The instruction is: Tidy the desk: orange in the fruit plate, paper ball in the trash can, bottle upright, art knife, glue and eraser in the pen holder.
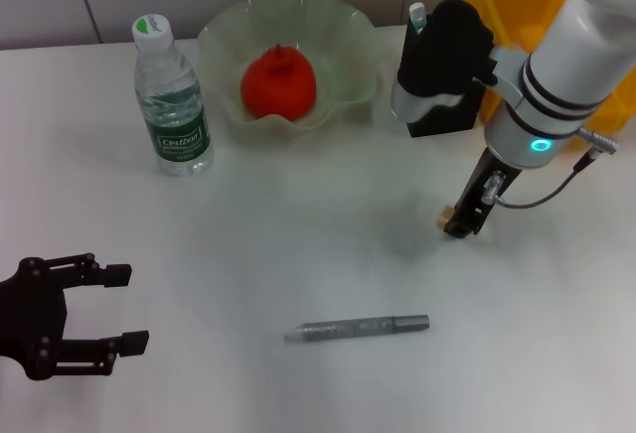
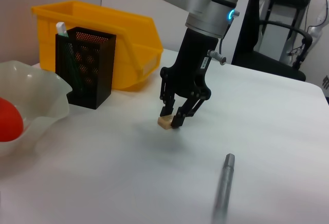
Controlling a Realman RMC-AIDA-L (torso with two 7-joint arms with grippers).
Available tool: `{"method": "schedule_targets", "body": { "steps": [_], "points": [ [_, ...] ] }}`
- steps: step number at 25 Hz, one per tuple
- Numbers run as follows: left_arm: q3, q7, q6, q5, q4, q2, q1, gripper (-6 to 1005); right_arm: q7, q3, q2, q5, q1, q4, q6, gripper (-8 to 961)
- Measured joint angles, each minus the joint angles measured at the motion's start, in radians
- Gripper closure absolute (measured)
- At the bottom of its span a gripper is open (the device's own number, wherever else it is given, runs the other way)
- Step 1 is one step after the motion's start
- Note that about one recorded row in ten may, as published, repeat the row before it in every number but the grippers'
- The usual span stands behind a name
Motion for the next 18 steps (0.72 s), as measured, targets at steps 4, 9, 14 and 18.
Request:
{"method": "schedule_targets", "body": {
  "steps": [4, 9, 14, 18],
  "points": [
    [0.0, 0.0, 0.0, 0.0, 0.0, 0.0, -0.001, 181, 0.011, 0.016, -0.003, -0.004, -0.013, -0.068, -0.026, 686],
    [0.0, 0.0, 0.004, 0.0, 0.0, 0.0, -0.001, 181, 0.021, 0.079, -0.006, -0.013, -0.055, -0.286, -0.125, 687],
    [0.0, 0.005, 0.004, -0.002, 0.0, 0.0, -0.003, 180, 0.017, 0.17, -0.009, -0.025, -0.086, -0.516, -0.172, 672],
    [0.0, 0.008, 0.005, -0.003, 0.0, -0.002, -0.005, 180, -0.021, 0.256, -0.014, -0.023, -0.101, -0.572, -0.121, 661]
  ]
}}
